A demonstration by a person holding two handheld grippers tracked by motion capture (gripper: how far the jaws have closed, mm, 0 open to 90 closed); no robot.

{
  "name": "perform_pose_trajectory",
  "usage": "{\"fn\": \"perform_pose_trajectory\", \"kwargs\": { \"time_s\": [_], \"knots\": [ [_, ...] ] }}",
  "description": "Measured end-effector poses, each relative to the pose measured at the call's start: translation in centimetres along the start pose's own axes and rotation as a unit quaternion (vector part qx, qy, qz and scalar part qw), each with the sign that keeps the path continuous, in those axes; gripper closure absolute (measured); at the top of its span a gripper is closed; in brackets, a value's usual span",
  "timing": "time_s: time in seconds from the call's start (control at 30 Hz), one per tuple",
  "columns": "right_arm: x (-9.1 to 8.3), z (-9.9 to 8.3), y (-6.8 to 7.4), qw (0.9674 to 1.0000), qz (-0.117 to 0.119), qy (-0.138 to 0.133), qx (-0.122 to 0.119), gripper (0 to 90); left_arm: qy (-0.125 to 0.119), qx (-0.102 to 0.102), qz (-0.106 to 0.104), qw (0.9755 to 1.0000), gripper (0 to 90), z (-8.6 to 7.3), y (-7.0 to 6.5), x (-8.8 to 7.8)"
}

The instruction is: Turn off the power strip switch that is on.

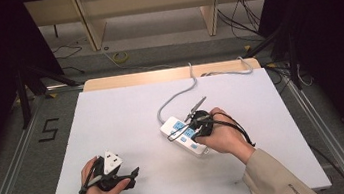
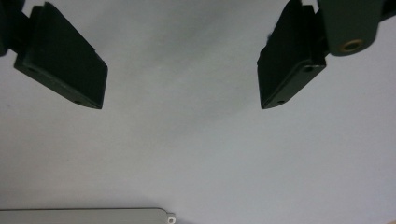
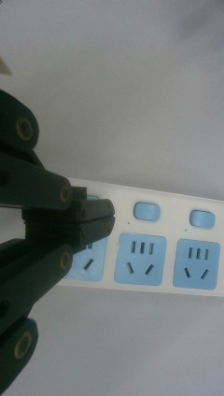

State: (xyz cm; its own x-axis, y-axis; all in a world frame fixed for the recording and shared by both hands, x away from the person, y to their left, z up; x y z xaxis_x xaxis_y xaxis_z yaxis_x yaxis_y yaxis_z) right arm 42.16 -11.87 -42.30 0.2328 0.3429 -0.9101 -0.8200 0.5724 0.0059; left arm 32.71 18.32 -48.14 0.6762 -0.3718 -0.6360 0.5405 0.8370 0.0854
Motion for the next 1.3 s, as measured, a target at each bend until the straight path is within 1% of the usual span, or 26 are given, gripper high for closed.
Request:
{"fn": "perform_pose_trajectory", "kwargs": {
  "time_s": [0.2,0.33,0.6,0.63,0.83,0.93,1.13,1.17,1.23,1.3],
  "knots": [
    [0.4,0.2,0.1,1.0,0.003,0.007,0.003,90.0,0.0,-0.001,-0.001,1.0,15.8,0.0,0.0,0.0],
    [0.7,0.3,0.3,0.9999,0.005,0.015,-0.001,90.0,0.001,-0.001,-0.001,1.0,15.8,0.0,0.0,0.0],
    [1.5,0.3,0.6,0.9996,0.0,0.027,-0.007,90.0,0.001,-0.001,-0.001,1.0,15.8,0.0,0.0,0.0],
    [1.7,0.3,0.6,0.9996,-0.001,0.027,-0.004,90.0,0.001,-0.001,-0.001,1.0,15.8,0.0,0.0,0.0],
    [2.0,0.3,0.7,0.9995,0.0,0.031,-0.005,90.0,0.002,0.001,-0.004,1.0,15.8,0.0,-0.1,0.1],
    [2.1,0.4,0.7,0.9994,-0.002,0.034,-0.009,90.0,0.002,0.001,-0.004,1.0,15.8,0.0,-0.1,0.1],
    [2.2,0.4,0.6,0.9992,-0.005,0.039,-0.008,90.0,0.002,0.002,-0.004,1.0,15.8,0.0,-0.1,0.1],
    [2.2,0.4,0.6,0.9992,-0.006,0.038,-0.011,90.0,0.002,0.001,-0.004,1.0,15.8,0.0,-0.1,0.1],
    [2.2,0.4,0.6,0.9992,-0.005,0.04,-0.006,90.0,0.002,0.001,-0.004,1.0,15.8,0.0,-0.1,0.1],
    [2.2,0.3,0.6,0.9991,-0.005,0.041,-0.006,90.0,0.002,0.001,-0.004,1.0,15.8,0.0,-0.1,0.1]
  ]
}}
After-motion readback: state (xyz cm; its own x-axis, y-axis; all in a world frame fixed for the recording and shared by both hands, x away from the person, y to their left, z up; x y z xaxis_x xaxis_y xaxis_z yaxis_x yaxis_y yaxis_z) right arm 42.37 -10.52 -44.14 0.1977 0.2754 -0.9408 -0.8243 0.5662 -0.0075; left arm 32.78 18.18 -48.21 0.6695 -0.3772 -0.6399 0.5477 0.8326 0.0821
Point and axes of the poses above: each handheld gripper's, and its own axes: x roughly forward along the jaws, z roughly out of its top, y roughly to its left, the point moved 1 cm from there along x, roughly forward along the jaws, and after that the axes turned 1 degree about -x, right-handed, at the moved point
